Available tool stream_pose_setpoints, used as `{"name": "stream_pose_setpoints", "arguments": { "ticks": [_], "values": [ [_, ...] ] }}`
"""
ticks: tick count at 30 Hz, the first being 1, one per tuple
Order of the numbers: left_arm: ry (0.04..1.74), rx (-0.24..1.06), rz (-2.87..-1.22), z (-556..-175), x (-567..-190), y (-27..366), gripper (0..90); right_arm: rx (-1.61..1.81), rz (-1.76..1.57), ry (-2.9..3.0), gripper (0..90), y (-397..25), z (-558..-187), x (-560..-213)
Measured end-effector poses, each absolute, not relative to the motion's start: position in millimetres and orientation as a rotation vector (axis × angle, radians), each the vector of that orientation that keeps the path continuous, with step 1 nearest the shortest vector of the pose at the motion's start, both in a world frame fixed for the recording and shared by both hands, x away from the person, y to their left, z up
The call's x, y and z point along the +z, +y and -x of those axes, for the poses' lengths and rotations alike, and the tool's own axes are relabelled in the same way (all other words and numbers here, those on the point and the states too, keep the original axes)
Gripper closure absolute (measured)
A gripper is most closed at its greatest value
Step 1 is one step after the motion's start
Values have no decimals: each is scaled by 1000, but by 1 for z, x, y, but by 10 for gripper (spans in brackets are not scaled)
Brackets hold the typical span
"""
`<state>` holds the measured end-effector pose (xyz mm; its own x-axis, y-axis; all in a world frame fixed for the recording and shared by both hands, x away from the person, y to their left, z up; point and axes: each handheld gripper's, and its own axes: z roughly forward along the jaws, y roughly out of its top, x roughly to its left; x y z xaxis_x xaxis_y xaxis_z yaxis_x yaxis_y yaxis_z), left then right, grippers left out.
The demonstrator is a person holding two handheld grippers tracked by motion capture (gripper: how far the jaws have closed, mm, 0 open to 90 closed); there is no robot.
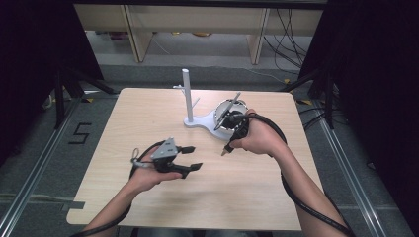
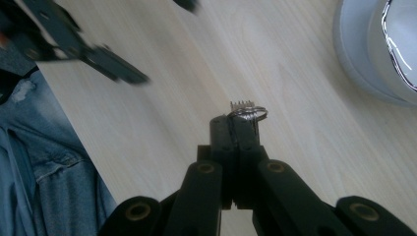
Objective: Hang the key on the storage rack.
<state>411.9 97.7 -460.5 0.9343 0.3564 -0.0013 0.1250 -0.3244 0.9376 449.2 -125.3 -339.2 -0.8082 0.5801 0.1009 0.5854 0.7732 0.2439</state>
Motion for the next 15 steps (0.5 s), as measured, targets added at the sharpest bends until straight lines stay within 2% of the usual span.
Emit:
{"name": "stream_pose_setpoints", "arguments": {
  "ticks": [4,15],
  "values": [
    [287,209,-1938,-427,-463,73,388,-419,924,-2938,900,-122,-448,-339],
    [215,161,-1897,-441,-462,52,503,-417,904,-2937,900,-120,-447,-341]
  ]
}}
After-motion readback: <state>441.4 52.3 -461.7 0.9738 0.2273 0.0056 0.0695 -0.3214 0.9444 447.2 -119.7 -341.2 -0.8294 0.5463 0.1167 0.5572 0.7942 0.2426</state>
